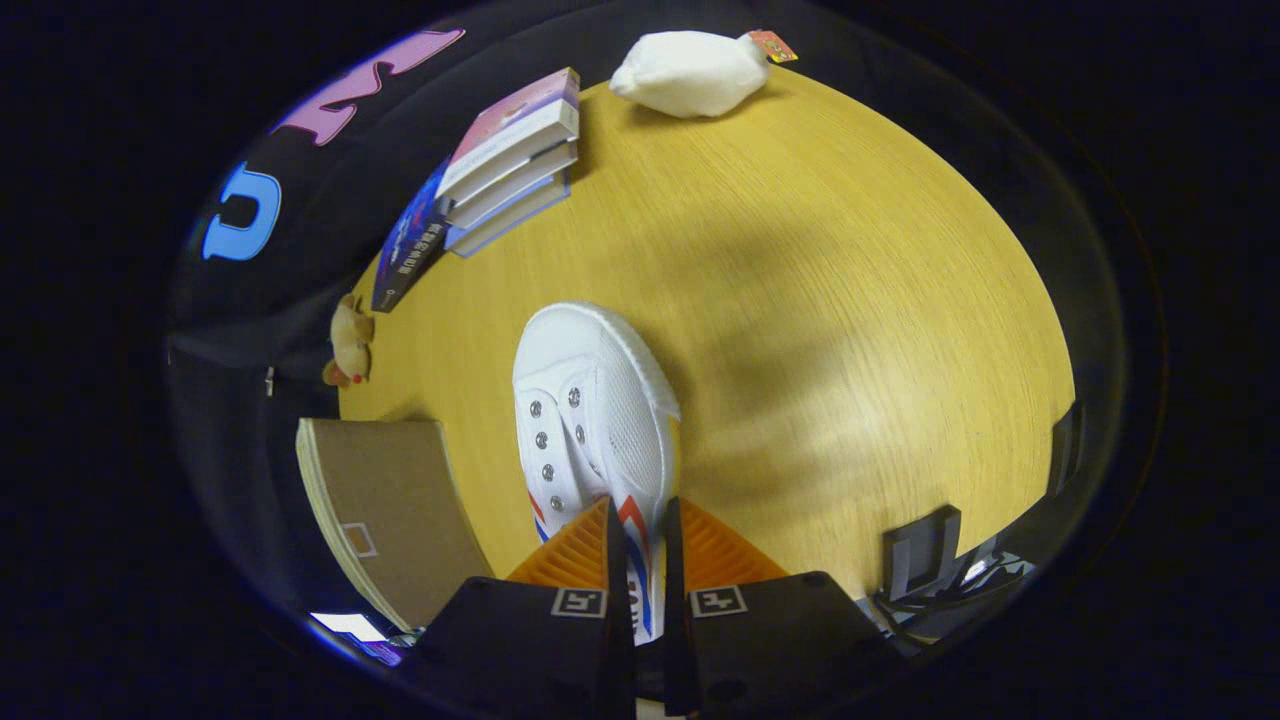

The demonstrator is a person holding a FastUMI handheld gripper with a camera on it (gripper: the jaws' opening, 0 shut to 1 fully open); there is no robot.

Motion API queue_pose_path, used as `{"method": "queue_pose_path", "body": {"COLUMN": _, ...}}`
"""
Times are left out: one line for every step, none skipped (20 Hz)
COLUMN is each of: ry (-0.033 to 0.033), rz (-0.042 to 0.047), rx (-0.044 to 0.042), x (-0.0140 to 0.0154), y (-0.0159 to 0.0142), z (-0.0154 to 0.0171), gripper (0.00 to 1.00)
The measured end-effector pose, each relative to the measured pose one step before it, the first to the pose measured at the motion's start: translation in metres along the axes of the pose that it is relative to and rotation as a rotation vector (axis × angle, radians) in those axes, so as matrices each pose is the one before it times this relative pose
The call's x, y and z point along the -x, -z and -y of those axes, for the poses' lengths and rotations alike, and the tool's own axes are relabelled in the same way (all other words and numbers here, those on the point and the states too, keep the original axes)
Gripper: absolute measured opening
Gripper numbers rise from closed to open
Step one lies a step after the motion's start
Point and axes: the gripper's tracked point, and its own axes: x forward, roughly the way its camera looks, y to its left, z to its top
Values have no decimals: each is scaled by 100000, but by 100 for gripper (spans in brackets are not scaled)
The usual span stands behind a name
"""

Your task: Open the storage box then place both shoes into the box .Put the left shoe in first, then the right shoe, with the right side of both shoes facing outward in a uniform manner.

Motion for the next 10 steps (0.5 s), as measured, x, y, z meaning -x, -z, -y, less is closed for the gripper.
{"method": "queue_pose_path", "body": {"ry": -2196, "rz": 1093, "rx": 506, "x": 876, "y": -184, "z": -1473, "gripper": 15}}
{"method": "queue_pose_path", "body": {"ry": -1416, "rz": 1384, "rx": 777, "x": 901, "y": -205, "z": -1569, "gripper": 15}}
{"method": "queue_pose_path", "body": {"ry": -1141, "rz": 1212, "rx": 1516, "x": 804, "y": -152, "z": -1501, "gripper": 15}}
{"method": "queue_pose_path", "body": {"ry": -1296, "rz": 1218, "rx": 1382, "x": 726, "y": -142, "z": -1669, "gripper": 15}}
{"method": "queue_pose_path", "body": {"ry": -1897, "rz": 812, "rx": 1123, "x": 631, "y": -22, "z": -1703, "gripper": 15}}
{"method": "queue_pose_path", "body": {"ry": -2214, "rz": 446, "rx": 750, "x": 568, "y": 94, "z": -1861, "gripper": 15}}
{"method": "queue_pose_path", "body": {"ry": -2925, "rz": 412, "rx": 33, "x": 482, "y": 109, "z": -2197, "gripper": 15}}
{"method": "queue_pose_path", "body": {"ry": -2079, "rz": -16, "rx": -128, "x": 188, "y": 211, "z": -1544, "gripper": 15}}
{"method": "queue_pose_path", "body": {"ry": -2892, "rz": -688, "rx": -231, "x": 147, "y": 376, "z": -2037, "gripper": 15}}
{"method": "queue_pose_path", "body": {"ry": -2359, "rz": -705, "rx": -445, "x": -89, "y": 481, "z": -1847, "gripper": 15}}
